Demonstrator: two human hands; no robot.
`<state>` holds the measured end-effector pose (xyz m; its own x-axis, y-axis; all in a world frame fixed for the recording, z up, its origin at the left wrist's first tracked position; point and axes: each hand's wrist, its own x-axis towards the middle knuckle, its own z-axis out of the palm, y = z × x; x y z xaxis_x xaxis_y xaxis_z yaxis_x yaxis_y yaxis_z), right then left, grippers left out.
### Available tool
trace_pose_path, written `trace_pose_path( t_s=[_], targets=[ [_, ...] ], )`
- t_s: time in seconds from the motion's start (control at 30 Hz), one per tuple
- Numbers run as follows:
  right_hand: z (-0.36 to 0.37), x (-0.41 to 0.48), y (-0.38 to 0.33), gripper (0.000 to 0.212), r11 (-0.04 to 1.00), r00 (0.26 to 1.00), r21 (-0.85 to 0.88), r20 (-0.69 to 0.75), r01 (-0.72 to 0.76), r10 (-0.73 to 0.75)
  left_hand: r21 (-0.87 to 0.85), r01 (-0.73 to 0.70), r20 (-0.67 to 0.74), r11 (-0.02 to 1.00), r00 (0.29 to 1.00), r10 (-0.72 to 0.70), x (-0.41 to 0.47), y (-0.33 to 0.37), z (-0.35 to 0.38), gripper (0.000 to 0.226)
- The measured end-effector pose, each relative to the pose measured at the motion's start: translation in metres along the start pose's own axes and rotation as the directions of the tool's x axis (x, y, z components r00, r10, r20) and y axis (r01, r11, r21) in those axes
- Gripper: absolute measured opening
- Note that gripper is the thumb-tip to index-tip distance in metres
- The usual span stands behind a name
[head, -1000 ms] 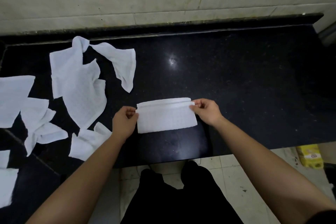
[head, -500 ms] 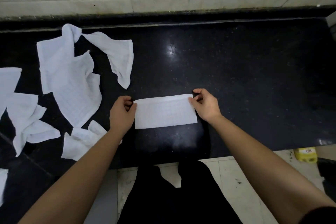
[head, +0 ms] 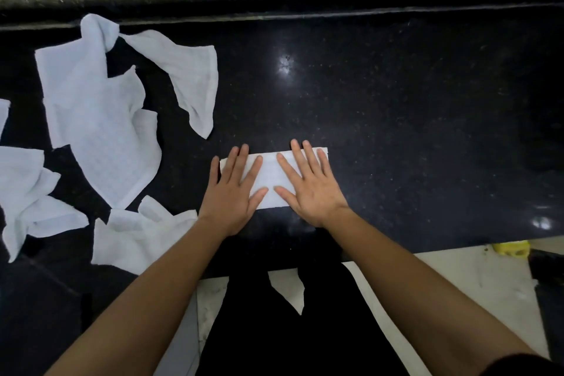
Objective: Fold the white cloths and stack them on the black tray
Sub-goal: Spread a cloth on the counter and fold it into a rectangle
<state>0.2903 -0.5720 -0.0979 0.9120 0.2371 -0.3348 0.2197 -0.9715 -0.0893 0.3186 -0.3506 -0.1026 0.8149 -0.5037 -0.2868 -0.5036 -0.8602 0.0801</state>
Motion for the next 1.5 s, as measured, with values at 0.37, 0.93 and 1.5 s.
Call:
trace_pose_path(
  t_s=[0.37,0.93,1.5],
  targets=[
    [0.001,-0.015,0.019,0.077,0.996,0.996,-0.015,0.032,-0.082,0.083,-0.009,0.025,-0.003,1.0,1.0,-0.025,-0.005,-0.002,0.003,0.071],
    [-0.043,-0.035,0.002,0.023,0.43,0.662,0.583,0.268,-0.69,0.7,0.051,-0.199,0.111,0.979,0.975,0.192,0.018,0.014,-0.016,0.088],
    [-0.069,-0.01,-0.061,0.036,0.333,0.863,0.911,0.047,-0.244,0.503,-0.814,0.346,0.573,-0.466,0.603,-0.555,-0.004,-0.018,-0.062,0.046]
  ],
)
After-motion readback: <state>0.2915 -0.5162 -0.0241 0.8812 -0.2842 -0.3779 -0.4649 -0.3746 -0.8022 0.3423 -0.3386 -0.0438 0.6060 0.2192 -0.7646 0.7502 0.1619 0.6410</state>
